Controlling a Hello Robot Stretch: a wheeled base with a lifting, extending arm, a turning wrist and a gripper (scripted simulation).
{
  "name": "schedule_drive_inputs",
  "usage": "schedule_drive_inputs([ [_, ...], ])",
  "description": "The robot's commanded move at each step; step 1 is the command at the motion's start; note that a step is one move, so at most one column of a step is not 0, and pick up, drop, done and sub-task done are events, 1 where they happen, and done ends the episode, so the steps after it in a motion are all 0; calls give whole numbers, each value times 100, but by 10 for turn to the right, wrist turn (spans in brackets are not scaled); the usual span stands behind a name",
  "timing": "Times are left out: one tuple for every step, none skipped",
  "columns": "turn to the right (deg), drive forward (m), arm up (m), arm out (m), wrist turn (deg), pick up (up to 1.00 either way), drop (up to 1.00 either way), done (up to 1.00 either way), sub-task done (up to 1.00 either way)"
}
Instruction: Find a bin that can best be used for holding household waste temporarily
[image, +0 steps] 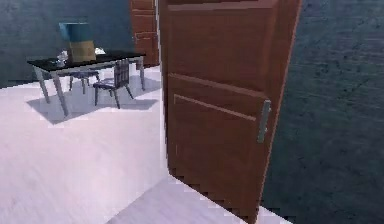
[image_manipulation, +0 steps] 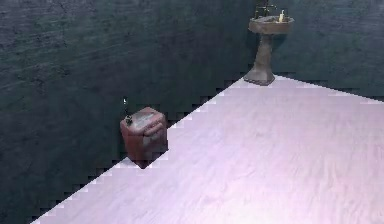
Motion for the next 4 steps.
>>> schedule_drive_inputs([
  [-60, 0, 0, 0, 0, 0, 0, 0, 0],
  [0, 15, 0, 0, 0, 0, 0, 0, 0],
  [-240, 0, 0, 0, 0, 0, 0, 0, 0],
  [0, 100, 0, 0, 0, 0, 0, 0, 0],
])
